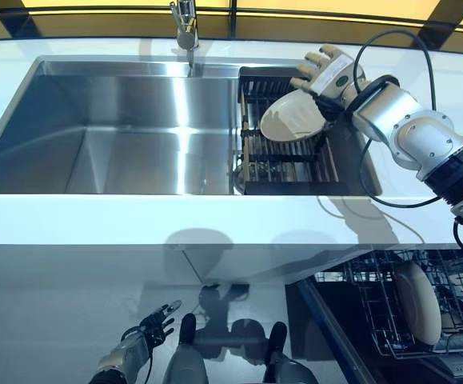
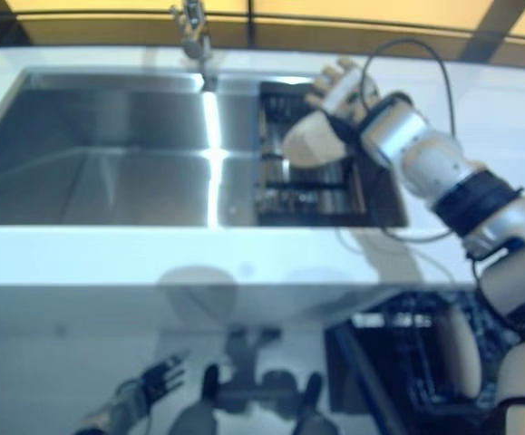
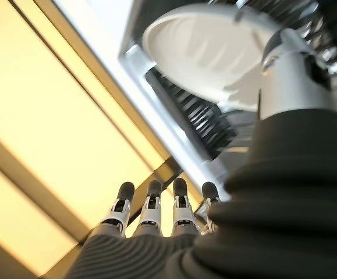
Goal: Take plates into dishwasher
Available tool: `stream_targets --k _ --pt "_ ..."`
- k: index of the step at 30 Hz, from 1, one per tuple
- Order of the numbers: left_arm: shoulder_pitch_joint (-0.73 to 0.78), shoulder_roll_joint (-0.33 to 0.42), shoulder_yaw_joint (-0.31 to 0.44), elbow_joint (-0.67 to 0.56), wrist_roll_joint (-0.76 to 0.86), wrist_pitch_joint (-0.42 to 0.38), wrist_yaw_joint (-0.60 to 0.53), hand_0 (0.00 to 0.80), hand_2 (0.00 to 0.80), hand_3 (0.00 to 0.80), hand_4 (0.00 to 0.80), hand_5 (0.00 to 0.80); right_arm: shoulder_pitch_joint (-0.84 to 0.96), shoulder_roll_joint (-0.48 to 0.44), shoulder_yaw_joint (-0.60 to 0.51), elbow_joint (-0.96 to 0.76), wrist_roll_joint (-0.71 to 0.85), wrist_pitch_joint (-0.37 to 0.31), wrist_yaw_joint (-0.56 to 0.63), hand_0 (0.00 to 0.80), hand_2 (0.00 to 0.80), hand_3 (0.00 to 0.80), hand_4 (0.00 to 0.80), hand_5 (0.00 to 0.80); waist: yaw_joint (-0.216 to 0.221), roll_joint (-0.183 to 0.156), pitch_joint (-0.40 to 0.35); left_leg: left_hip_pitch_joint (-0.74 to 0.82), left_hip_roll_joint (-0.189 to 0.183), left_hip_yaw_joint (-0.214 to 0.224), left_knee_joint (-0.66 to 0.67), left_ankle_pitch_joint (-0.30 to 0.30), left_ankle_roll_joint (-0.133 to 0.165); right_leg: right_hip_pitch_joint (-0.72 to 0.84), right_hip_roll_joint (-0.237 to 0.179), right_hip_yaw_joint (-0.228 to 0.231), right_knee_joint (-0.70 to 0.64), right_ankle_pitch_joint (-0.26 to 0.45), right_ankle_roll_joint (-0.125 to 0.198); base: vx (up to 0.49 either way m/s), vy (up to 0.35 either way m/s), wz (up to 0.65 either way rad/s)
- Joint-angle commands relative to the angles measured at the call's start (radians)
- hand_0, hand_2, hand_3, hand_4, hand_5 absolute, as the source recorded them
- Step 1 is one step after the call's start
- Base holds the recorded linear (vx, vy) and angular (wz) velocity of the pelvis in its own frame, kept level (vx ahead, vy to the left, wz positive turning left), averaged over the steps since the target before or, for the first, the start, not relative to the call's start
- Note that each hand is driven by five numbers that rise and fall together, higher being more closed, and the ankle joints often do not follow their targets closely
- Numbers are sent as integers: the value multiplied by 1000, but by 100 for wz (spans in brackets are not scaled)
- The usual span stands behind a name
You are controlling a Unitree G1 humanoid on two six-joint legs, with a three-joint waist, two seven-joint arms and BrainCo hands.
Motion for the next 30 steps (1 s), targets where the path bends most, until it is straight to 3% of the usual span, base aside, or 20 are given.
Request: stream_targets --k 1,15,30 --pt "-75 18 -40 -21 -55 -29 0 0 0 0 0 0 -81 -69 33 -3 -98 -19 -30 0 0 0 0 0 9 -39 74 -18 -57 20 -4 -2 62 33 -23 9 -1 -19 55 0 0 0" --pt "-113 4 -41 14 -65 -33 0 0 0 0 0 0 -32 -23 -1 45 -34 31 -19 0 0 0 0 0 -5 -26 86 -20 -53 32 -4 4 60 21 -24 18 -1 -10 56 0 0 0" --pt "-139 -10 -42 24 -75 -27 11 0 0 0 0 0 -40 33 -47 50 50 161 13 0 0 0 0 0 -9 -17 98 -25 -57 35 -4 8 61 14 -22 23 -1 -8 52 0 0 0"
